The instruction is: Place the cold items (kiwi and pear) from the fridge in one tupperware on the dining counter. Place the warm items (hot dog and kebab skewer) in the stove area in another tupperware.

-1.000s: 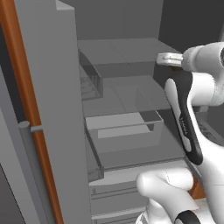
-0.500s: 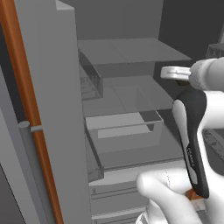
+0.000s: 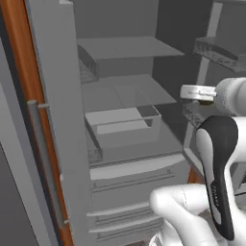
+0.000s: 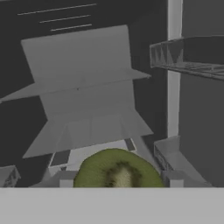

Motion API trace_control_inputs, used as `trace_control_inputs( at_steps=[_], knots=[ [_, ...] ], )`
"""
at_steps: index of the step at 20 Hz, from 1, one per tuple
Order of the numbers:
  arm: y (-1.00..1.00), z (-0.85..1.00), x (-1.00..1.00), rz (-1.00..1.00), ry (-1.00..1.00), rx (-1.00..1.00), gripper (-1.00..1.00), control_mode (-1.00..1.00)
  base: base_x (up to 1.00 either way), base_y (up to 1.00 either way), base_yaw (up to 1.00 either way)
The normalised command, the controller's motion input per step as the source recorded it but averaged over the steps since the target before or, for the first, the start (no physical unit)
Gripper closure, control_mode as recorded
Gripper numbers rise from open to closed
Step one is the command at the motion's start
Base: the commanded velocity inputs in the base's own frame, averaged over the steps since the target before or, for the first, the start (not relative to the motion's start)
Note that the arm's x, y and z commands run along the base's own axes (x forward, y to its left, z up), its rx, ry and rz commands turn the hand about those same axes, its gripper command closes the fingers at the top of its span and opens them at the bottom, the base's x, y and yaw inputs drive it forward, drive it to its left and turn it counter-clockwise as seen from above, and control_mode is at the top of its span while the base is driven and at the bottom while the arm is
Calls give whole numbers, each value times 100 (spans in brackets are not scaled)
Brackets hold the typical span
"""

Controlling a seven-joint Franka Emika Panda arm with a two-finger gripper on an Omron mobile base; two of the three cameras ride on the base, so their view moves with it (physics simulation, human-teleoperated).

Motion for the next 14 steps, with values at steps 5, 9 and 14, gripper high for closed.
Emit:
trace_control_inputs(
  at_steps=[5, 9, 14],
  knots=[
    [0, 0, 0, 0, 0, 0, 100, 100, -65, 4, -45],
    [0, 0, 0, 0, 0, 0, 100, 100, -71, 25, -60],
    [0, 0, 0, 0, 0, 0, 100, 100, -90, 48, -58]
  ],
)
